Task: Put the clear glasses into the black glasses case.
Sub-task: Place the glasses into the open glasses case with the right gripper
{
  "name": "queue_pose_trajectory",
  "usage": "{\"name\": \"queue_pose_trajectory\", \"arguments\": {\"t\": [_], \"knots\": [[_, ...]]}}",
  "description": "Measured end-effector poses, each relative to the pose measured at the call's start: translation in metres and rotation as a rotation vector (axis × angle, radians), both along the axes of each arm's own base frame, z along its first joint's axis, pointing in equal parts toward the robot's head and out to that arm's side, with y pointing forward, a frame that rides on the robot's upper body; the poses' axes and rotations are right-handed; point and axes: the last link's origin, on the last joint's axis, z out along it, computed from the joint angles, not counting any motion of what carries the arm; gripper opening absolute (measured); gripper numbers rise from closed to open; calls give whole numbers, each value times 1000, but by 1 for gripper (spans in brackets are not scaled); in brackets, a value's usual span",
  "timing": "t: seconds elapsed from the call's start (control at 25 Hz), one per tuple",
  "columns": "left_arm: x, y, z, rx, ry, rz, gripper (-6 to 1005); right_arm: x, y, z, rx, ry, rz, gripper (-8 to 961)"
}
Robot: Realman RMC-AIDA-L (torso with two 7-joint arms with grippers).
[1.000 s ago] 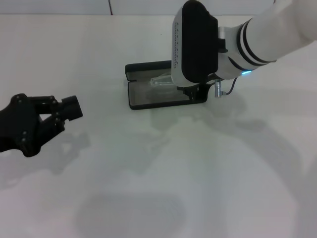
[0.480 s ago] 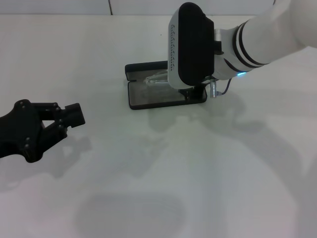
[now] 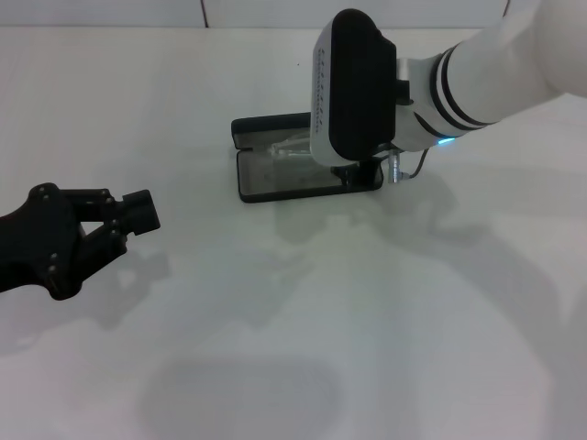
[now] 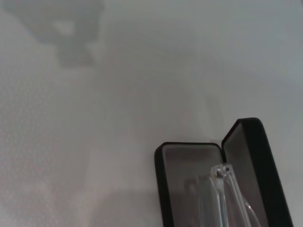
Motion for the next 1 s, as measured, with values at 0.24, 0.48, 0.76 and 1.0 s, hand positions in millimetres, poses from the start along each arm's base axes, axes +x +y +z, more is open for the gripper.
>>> {"name": "queue_pose_trajectory", "arguments": {"t": [0.24, 0.48, 0.76, 1.0], "knots": [[0, 0, 0, 0, -1, 0, 141, -2, 2, 0, 19, 22, -12, 191], [0, 0, 0, 0, -2, 0, 141, -2, 2, -1, 19, 25, -6, 196], [1, 0, -1, -1, -1, -2, 143, -3, 2, -2, 18, 36, -29, 201], [1, 1, -1, -2, -1, -3, 143, -3, 2, -2, 25, 46, -35, 205]]}}
